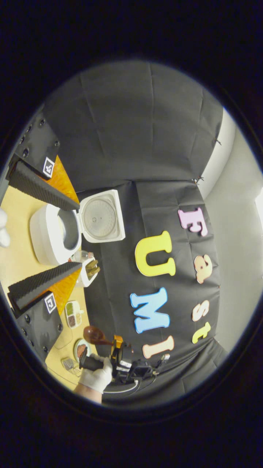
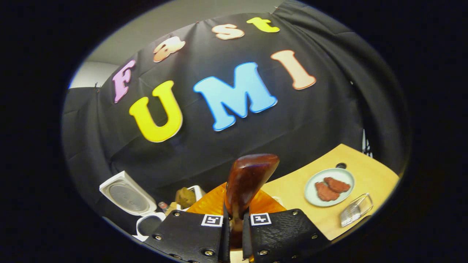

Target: Close the left gripper, press the button to open the rice cooker; take a wooden spoon from the chopstick holder with the right hand, scoop a spoonful of rice and pour it into the rice cooker, then put the wooden spoon back into the chopstick holder.

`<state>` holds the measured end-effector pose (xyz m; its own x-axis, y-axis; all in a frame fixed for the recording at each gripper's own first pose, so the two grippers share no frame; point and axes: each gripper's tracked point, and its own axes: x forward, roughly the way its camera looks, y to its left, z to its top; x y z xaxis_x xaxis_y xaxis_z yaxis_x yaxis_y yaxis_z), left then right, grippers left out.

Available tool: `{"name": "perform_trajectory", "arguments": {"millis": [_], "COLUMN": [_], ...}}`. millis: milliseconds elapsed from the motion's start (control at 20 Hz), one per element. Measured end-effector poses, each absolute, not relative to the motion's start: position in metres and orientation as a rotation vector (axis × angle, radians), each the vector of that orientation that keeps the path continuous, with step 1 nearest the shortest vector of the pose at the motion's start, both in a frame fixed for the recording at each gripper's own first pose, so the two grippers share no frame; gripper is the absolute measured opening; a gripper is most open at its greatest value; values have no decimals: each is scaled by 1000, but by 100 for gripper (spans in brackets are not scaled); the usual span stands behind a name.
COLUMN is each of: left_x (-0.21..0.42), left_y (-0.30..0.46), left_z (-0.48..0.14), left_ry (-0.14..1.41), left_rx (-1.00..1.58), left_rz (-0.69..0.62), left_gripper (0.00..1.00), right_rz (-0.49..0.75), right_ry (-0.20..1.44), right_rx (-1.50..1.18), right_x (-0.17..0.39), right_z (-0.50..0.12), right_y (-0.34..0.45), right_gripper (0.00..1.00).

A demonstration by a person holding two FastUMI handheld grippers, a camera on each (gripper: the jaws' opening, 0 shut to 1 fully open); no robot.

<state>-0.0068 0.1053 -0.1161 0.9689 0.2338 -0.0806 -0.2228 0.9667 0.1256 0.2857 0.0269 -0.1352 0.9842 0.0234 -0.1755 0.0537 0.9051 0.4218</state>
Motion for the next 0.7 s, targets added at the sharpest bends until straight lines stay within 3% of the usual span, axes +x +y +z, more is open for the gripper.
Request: {"name": "perform_trajectory", "arguments": {"millis": [350, 700], "left_x": [-1, 1], "left_y": [43, 11], "left_z": [-89, -65], "left_ry": [48, 19], "left_rx": [120, 161], "left_rz": [174, 166], "left_gripper": [99, 99], "right_rz": [-254, -271], "right_ry": [199, 276], "right_rx": [433, 424], "right_x": [262, 255], "right_z": [-189, -242], "right_y": [-155, -171], "right_gripper": [13, 13]}}
